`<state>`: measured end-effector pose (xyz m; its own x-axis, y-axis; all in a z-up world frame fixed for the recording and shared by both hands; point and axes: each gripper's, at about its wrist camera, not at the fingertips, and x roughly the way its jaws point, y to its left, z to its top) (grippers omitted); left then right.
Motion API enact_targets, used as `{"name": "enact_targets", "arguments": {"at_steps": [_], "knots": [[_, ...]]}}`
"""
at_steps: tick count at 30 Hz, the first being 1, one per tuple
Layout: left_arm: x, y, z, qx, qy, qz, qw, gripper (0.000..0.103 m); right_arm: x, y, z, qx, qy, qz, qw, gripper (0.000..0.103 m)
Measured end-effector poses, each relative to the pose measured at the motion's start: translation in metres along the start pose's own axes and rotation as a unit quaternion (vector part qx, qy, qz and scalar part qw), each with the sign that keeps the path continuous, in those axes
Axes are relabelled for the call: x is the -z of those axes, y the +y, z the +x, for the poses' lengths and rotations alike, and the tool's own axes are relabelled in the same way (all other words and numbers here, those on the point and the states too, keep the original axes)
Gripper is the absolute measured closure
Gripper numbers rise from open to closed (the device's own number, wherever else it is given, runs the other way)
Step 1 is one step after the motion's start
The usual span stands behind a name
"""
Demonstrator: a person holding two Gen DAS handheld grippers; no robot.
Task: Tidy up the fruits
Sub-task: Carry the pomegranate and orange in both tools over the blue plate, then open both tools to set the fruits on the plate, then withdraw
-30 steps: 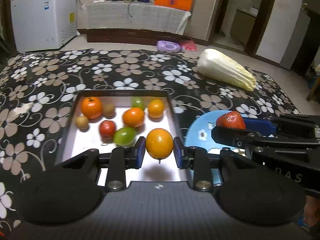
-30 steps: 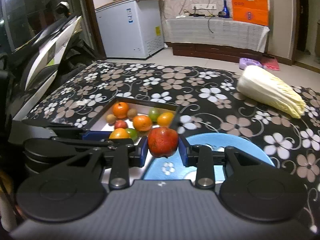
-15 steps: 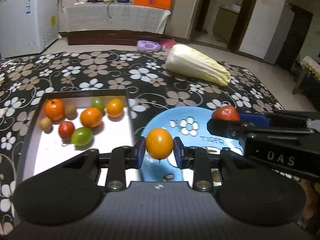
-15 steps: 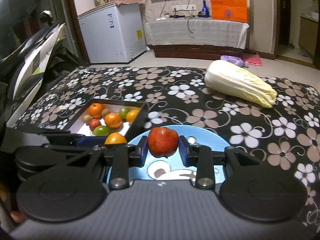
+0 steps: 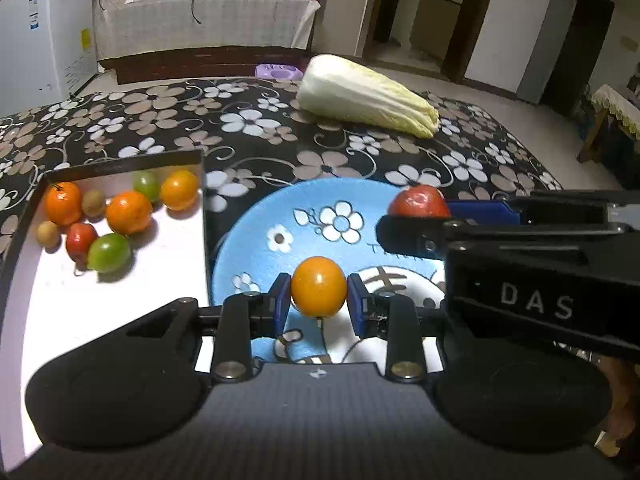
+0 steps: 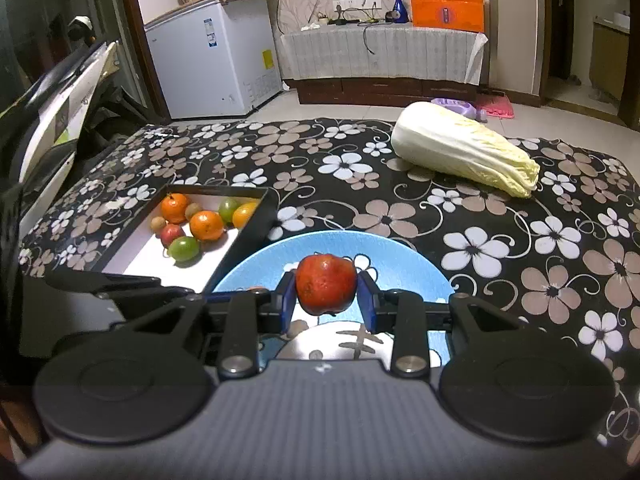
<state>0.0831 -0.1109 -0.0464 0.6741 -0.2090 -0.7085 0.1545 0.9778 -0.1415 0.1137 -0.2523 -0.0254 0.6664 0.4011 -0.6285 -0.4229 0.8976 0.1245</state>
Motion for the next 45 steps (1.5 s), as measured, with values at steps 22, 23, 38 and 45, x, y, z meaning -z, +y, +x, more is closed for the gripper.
{"name": "enact_targets", "arguments": {"at_steps": [22, 23, 38, 45], "knots": [[0.016, -0.034, 0.004, 0.051, 0.007, 0.057, 0.9970, 0.068, 0.013, -0.011, 0.025, 0.031, 0.045, 0.002, 0.999, 0.067], [0.017, -0.035, 0.004, 0.053, 0.008, 0.059, 0.9968, 0.068, 0.014, -0.011, 0.025, 0.032, 0.047, 0.002, 0.998, 0.067], [0.019, -0.039, -0.001, 0.064, 0.003, 0.077, 0.9950, 0.066, 0.016, -0.012, 0.031, 0.034, 0.059, 0.010, 0.998, 0.066], [0.019, -0.042, -0.009, 0.072, -0.012, 0.084, 0.9938, 0.053, 0.013, -0.014, 0.025, 0.034, 0.043, 0.018, 0.998, 0.061]]}}
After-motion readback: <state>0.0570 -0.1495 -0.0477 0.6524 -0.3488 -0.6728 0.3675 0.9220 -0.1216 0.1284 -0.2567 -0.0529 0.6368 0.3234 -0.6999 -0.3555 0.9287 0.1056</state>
